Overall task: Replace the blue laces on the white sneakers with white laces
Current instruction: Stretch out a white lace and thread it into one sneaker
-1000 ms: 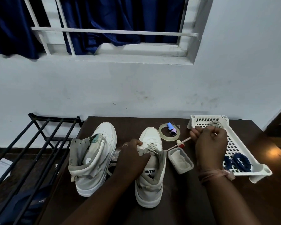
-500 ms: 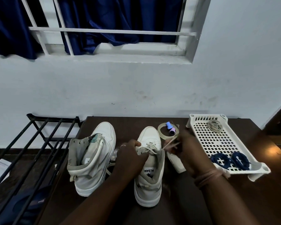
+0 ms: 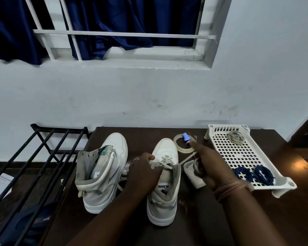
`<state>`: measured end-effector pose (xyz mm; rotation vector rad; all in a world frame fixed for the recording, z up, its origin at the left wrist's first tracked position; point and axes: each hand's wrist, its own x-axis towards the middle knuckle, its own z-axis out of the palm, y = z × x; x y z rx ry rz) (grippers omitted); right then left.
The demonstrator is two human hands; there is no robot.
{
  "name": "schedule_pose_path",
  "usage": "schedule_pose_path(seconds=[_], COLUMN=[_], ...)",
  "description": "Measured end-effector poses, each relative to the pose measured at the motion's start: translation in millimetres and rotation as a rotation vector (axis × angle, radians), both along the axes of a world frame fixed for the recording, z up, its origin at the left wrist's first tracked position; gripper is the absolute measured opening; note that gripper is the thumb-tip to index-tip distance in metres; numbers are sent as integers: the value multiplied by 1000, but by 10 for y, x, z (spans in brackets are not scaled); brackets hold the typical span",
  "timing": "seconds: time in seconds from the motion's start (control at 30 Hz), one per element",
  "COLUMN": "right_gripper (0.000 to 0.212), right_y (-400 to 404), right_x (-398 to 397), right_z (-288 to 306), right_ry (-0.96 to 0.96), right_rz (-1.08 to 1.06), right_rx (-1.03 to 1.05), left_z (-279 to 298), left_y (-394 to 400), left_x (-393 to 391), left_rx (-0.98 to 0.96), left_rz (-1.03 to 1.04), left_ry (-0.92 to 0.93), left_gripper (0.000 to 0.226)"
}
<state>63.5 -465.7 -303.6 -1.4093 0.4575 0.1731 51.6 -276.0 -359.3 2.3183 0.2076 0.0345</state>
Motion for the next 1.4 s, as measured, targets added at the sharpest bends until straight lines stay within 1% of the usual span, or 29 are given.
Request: schedule_pose_path(seconds=[0.03, 0.07, 0.1, 0.13, 0.17, 0.2, 0.23, 0.27, 0.33, 0.37, 0.47, 0.5, 0.57, 0.63, 0.7, 0.73, 0.77, 0.8, 0.83, 0.87, 0.9, 0.93, 1.07, 1.1, 1.17, 1.27, 1.4], right_gripper=[31, 30, 29, 30, 29, 26, 23, 20, 16, 17, 28, 30, 30, 27, 21, 20, 21, 18, 18, 30, 43, 51, 58, 60, 59, 51, 42], right_y=[-65, -118, -175, -210, -215, -193, -161, -121, -22, -10, 12, -3, -57, -73, -46, -10, 11, 43, 68, 54, 52, 47, 1, -37, -74, -138, -158], right_x=[24, 32, 39, 26, -4, -30, -54, -60, -81, -70, -59, -63, -22, -12, -23, -44, -74, -78, -75, -67, -56, -28, -50, -31, -25, -11, -26], right_z=[3, 27, 19, -1, -34, -78, -122, -158, -133, -148, -146, -159, -181, -166, -179, -161, -169, -163, -154, -150, -152, -171, -197, -214, -220, -256, -244], right_ry=[-47, -89, -120, -135, -154, -145, -119, -90, -58, -42, 7, 17, 44, 31, 7, 8, -3, 9, 17, -31, 4, 25, 5, 1, -2, -30, -41], right_rz=[-91, -133, -124, -40, 91, 183, 244, 299, 470, 552, 631, 621, 498, 402, 427, 475, 512, 516, 477, 477, 448, 429, 395, 367, 332, 291, 278], right_rx=[101, 136, 50, -156, -415, -581, -642, -648, -628, -651, -709, -717, -689, -722, -805, -857, -865, -805, -713, -728, -737, -728, -707, -702, -722, -761, -733], left_z=[-7, -13, -15, -13, -19, -24, -26, -19, -21, -25, -6, -8, 1, 26, 79, 114, 164, 195, 225, 247, 258, 245, 188, 179, 155, 157, 162], left_y=[-3, -5, -8, -9, -8, -7, -8, -9, -12, -17, -18, -9, 1, -6, -6, 8, 33, 80, 145, 203, 249, 283, 282, 272, 270, 264, 268], left_x=[3, 3, 3, 2, 6, 8, 9, 5, 1, -2, -20, -12, 2, 12, 24, 38, 60, 100, 131, 151, 155, 169, 117, 126, 161, 174, 168], left_rx=[3, 3, 0, -7, -20, -38, -57, -68, -81, -87, -84, -85, -87, -65, -80, -115, -176, -259, -350, -454, -525, -545, -534, -535, -493, -403, -313], left_rz=[2, 1, -3, -8, -15, -22, -28, -32, -33, -28, -19, -19, -28, -37, -57, -70, -82, -86, -71, -47, -25, -16, -8, 8, 39, 61, 78], left_ry=[-4, -6, -7, -2, -1, 6, 12, 19, 22, 21, 22, 30, 45, 49, 76, 124, 190, 251, 305, 330, 317, 284, 199, 177, 117, 49, 2], left_gripper=[40, 39, 37, 34, 30, 26, 22, 19, 15, 15, 13, 12, 11, 10, 13, 20, 32, 45, 53, 54, 48, 40, 8, 4, 9, 12, 14])
